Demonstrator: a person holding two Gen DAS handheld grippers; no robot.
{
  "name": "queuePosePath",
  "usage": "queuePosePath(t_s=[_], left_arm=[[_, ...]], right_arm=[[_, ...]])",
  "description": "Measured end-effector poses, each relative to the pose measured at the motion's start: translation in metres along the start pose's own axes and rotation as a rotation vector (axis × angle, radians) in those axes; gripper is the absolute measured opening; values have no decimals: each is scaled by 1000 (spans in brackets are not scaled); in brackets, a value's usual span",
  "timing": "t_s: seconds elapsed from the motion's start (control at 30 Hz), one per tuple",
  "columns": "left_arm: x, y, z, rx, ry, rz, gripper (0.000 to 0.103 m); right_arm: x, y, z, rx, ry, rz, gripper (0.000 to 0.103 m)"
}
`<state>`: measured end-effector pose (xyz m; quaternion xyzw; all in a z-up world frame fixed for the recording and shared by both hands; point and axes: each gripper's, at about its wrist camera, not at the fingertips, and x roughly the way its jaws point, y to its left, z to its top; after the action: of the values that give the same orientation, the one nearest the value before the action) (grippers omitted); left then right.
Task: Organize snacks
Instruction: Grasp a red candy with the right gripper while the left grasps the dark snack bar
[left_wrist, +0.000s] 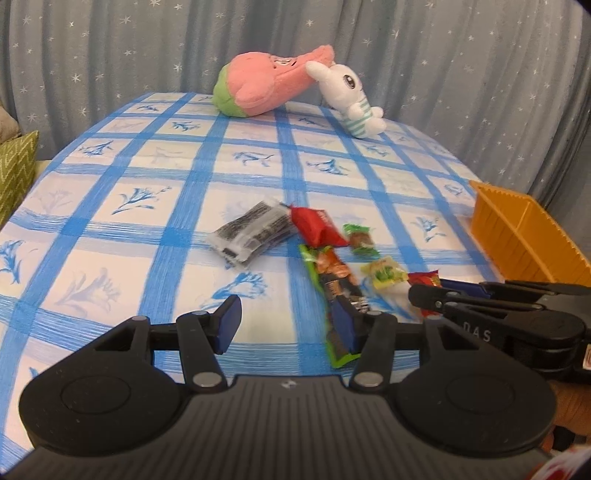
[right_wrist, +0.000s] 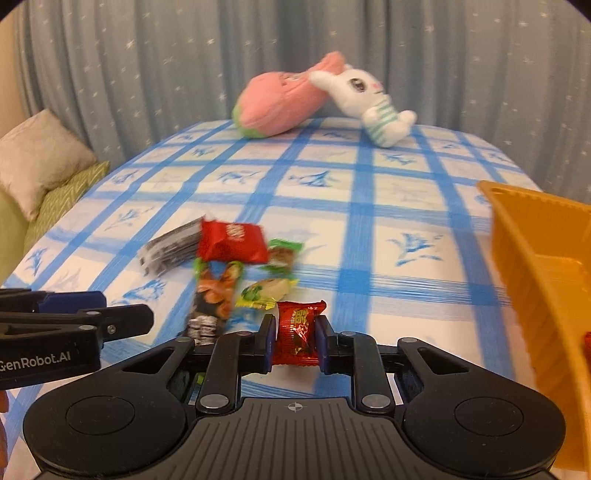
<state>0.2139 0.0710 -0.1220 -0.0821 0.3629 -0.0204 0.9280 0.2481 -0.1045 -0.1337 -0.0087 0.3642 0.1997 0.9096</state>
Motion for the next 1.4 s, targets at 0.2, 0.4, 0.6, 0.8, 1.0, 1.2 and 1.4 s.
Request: queuePosePath(t_s=[0.2,0.4,0.6,0.8,1.0,1.2,1.4], left_arm=[[7,-15,2,16,-1,-23,51],[21,-29,4,39,-1,-24,51],[38,-40,6,52,5,-3,51],[50,-44,4,59,13,13,46],[50,-46,0,91,13,30,32],[42,-48,-2,123,22,35,26],[23,-51,-4,135,9,30,26]], right_arm=[[-11,-26,-1,67,-2,-55,23],[-14,-43,-2,106,-3,-75,23],[-13,-46,-2,120,-6,-68,23],[-11,-49,-3,132,-1,-67,23],[-10,-48,-3,135,-2,-61,23],[-13,-44,-2,128,-11,-53,22],[-24,-40,0,112,-27,-42,23]])
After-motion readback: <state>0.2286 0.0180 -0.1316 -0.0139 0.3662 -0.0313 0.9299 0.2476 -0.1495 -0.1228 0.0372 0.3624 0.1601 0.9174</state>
